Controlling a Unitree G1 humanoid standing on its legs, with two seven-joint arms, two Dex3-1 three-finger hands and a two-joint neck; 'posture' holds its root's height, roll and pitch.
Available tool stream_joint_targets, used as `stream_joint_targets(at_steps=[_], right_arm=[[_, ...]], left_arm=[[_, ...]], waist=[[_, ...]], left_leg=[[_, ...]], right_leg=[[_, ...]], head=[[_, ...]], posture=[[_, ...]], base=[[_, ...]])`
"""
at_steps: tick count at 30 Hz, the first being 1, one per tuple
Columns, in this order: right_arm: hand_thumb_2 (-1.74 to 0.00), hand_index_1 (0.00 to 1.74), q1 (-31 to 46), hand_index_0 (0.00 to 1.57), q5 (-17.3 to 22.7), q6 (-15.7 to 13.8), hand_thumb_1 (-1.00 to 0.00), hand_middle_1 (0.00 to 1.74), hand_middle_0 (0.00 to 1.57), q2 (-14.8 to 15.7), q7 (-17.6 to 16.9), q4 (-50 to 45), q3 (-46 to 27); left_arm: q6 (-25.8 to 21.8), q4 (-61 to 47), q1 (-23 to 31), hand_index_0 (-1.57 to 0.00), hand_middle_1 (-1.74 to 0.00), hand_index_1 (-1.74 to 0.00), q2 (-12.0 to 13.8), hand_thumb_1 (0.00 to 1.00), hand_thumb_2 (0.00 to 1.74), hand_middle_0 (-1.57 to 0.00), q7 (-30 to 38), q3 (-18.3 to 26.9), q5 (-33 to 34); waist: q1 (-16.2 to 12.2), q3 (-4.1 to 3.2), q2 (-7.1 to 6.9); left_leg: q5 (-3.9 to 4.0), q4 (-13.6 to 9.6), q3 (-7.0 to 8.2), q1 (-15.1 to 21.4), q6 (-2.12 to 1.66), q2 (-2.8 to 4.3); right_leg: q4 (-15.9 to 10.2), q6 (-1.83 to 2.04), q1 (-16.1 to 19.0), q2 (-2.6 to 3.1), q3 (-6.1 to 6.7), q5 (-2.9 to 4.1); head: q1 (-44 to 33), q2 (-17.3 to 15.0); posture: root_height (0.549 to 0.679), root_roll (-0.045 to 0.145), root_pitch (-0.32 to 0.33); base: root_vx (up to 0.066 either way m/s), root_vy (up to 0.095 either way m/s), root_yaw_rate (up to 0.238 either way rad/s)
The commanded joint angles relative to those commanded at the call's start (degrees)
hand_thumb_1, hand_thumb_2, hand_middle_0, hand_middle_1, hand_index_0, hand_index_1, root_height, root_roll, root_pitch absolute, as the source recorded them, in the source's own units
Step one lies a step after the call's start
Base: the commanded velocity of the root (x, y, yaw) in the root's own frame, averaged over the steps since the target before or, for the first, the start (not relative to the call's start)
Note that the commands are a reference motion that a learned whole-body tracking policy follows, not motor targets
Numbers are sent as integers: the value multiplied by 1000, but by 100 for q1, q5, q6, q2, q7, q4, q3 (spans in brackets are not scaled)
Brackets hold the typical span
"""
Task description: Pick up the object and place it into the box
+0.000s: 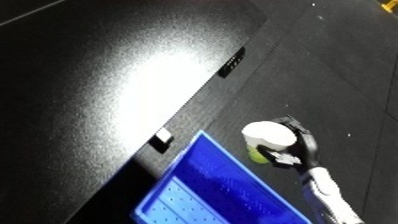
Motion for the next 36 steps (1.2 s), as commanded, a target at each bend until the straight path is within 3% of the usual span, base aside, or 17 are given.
stream_joint_targets(at_steps=[9,19,25,32,36], right_arm=[[-870,870,-160,785,-182,339,-500,870,785,-145,402,288,320],[0,0,-234,0,-312,539,0,0,0,-21,506,378,553],[0,0,-445,0,-204,718,0,0,0,-42,731,625,688],[0,0,-562,0,-487,728,0,0,0,52,954,639,947],[0,0,-652,0,-606,879,0,0,0,167,1239,447,1187]], left_arm=[[135,0,9,0,0,0,75,0,0,0,34,-79,102],[153,-53,14,0,0,0,129,0,0,0,56,-179,333],[189,-53,-49,0,0,0,161,0,0,0,83,-265,361],[213,-48,-39,0,0,0,215,0,0,0,53,-300,454],[216,-85,-62,0,0,0,236,0,0,0,55,-333,538]], waist=[[105,-96,13],[253,-186,-18],[358,-218,4],[505,-253,-25],[606,-262,-54]], left_leg=[[8,39,-31,-20,-39,-9],[19,66,-98,-100,-54,-28],[40,124,-144,-113,-84,-28],[38,180,-211,-112,-98,-30],[47,189,-259,-104,-120,-31]], right_leg=[[19,-1,27,-52,-39,-27],[43,22,21,-85,-106,-27],[108,0,59,-143,-143,-73],[204,-17,108,-218,-207,-142],[224,-20,164,-276,-242,-177]], head=[[90,-24],[101,-80],[32,-232],[-328,-578],[-864,-738]], posture=[[618,71,27],[617,68,28],[616,70,19],[615,73,7],[615,76,-2]], base=[[24,-24,47],[-2,-41,61],[1,-25,71],[-1,-35,91],[-9,-44,123]])
